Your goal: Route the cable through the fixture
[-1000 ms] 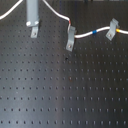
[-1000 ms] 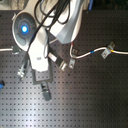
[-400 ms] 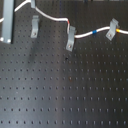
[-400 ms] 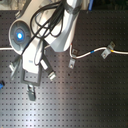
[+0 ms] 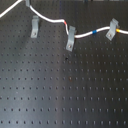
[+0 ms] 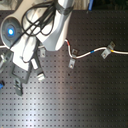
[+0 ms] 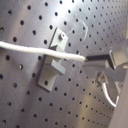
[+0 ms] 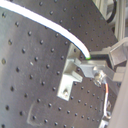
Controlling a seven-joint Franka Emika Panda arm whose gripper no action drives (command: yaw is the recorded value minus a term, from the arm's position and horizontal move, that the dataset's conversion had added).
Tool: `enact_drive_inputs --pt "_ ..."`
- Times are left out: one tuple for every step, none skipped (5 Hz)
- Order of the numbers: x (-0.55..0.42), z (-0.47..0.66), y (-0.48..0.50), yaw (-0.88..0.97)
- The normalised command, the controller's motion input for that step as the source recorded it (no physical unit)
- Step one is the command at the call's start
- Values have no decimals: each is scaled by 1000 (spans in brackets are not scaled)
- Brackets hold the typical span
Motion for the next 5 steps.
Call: enact_drive_inputs --pt "-58 415 177 383" --pt "-68 348 223 363" --pt "-38 363 171 334" --pt "-38 319 54 246" --pt "-65 457 106 37"
